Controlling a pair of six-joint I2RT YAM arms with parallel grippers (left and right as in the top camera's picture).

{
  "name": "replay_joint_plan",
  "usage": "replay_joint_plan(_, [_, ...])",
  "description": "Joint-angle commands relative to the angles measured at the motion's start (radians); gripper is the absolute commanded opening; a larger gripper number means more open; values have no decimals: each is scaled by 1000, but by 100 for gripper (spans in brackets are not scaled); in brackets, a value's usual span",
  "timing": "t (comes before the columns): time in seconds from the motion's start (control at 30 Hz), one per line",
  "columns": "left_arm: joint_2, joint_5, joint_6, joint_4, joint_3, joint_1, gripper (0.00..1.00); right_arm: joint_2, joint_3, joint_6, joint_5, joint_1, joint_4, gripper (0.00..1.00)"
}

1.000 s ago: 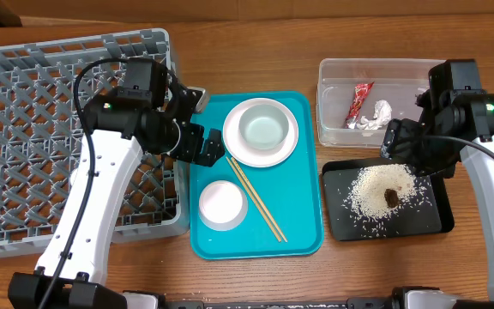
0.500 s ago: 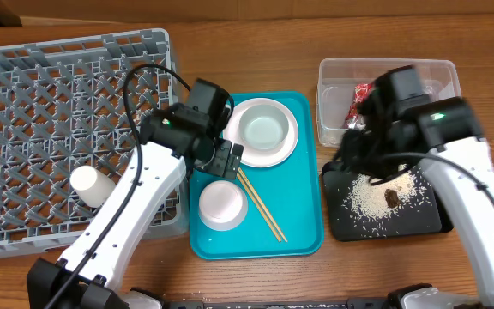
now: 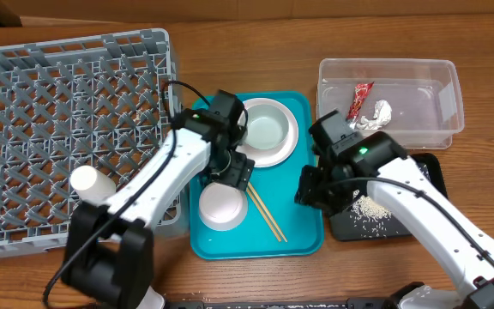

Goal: Sort waste into correct bins and load items into the dishwasher

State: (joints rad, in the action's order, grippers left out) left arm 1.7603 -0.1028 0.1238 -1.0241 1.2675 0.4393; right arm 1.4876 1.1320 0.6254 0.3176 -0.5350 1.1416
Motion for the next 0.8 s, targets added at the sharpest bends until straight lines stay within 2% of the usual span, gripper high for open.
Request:
replay_joint_plan(0.0, [66,-108,-16,-15,-5,7,82,-1,-27,34,8,-28,-19,40])
replay_joint_plan(0.07, [82,-166,-29,-29,-5,7,91,-1,-27,34,6,-27,-19,40])
replay_joint_plan(0.1, [84,-158,-32,-53,-5,7,100,-1,-27,34,6,-26,-19,40])
replay_joint_plan(0.3, [81,-36,-3,-116,-2,6,100,-1,-27,33,5,-26,-19,41])
replay_joint_plan(0.5, [81,-67,6,-261,5,8,100,-1,-27,33,5,-26,-19,41])
replay_joint_plan(0.77, [82,-56,35,-213,-13,80,100,-1,-27,33,6,-26,-19,42])
